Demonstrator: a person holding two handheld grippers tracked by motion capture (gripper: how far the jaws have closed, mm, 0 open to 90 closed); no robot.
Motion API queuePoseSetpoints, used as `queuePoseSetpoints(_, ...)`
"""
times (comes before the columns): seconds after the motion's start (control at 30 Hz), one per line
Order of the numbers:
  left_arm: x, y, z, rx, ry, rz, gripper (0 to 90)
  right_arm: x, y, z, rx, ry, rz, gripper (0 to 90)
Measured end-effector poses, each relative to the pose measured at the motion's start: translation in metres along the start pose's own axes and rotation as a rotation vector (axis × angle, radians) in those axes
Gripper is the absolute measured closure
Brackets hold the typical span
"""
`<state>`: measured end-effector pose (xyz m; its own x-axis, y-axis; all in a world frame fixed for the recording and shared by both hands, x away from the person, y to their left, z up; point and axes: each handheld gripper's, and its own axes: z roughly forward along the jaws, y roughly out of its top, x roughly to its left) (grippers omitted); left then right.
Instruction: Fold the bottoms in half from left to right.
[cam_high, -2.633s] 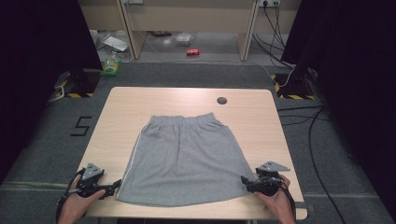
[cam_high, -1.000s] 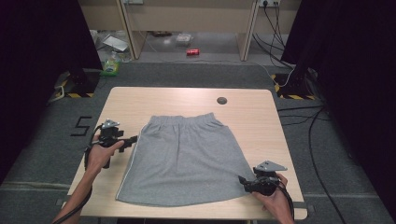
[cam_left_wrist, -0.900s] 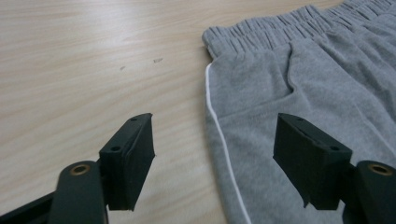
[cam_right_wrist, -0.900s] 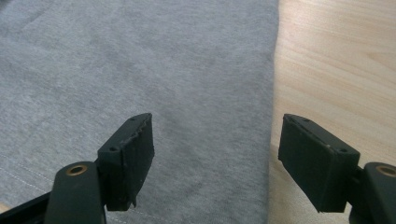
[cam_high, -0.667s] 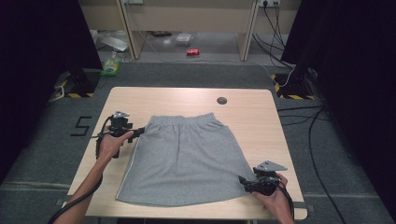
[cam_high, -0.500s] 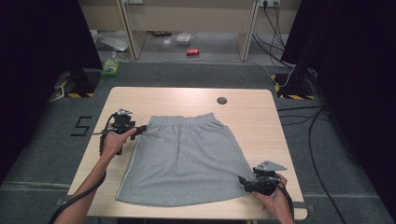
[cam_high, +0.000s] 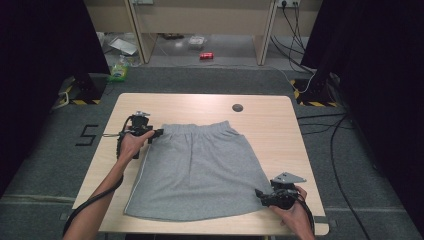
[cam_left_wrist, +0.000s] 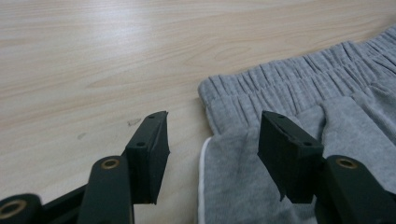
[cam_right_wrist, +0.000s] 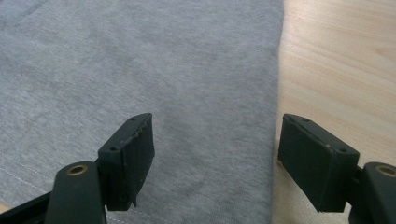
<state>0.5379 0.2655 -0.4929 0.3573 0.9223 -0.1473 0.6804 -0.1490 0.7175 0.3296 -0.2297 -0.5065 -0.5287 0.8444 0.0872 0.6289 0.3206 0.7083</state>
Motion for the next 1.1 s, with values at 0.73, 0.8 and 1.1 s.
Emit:
queuePoseSetpoints(0.73, -0.011, 0.015, 0.032, 0.096, 0.007, 0.047, 62.9, 0.002, 0.002, 0.0, -0.012, 0.004, -0.018, 27.4)
queuePoseSetpoints(0.8, -0.012, 0.016, 0.033, 0.104, 0.002, 0.05, 66.9, 0.005, 0.004, 0.0, -0.022, 0.0, -0.024, 27.9)
queuePoseSetpoints(1.1, -0.01, 0.015, 0.033, 0.096, -0.021, 0.064, 72.1, 0.048, 0.022, 0.008, -0.08, 0.023, -0.126, 29.3)
